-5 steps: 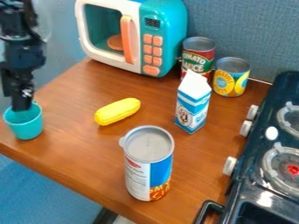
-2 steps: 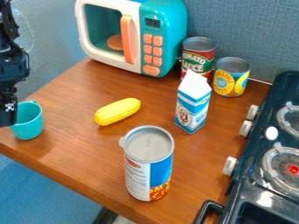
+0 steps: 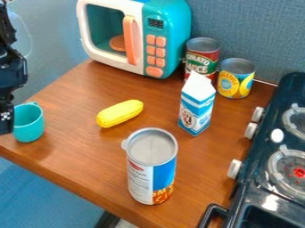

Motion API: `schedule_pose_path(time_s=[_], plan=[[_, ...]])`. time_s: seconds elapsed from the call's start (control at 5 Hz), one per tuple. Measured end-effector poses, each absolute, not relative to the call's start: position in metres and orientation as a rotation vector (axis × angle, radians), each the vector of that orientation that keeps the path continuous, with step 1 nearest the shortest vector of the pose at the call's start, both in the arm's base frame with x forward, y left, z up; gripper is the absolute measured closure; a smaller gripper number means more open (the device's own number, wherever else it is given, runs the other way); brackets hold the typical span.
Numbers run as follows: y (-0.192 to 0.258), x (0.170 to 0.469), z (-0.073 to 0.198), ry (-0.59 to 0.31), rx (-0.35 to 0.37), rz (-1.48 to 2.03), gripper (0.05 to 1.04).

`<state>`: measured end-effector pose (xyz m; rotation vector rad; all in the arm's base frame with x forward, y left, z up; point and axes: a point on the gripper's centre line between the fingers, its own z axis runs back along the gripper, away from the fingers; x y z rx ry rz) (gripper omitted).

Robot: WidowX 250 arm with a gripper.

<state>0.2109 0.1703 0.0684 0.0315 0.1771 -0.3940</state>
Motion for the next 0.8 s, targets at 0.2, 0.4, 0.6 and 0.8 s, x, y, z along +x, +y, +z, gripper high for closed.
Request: schedule_pose_path(time_s=[0.2,0.4,0.6,0.8], plan=[[0.166,0.213,0.07,0.169,0.04,-0.416,0.083],[0.16,0.22,0.072,0.172,0.064,-0.428,0.083],[0.157,0.221,0.073,0.174,0.053,-0.431,0.083],[0.155,0.224,0.074,0.168,0.053,-0.427,0.083]])
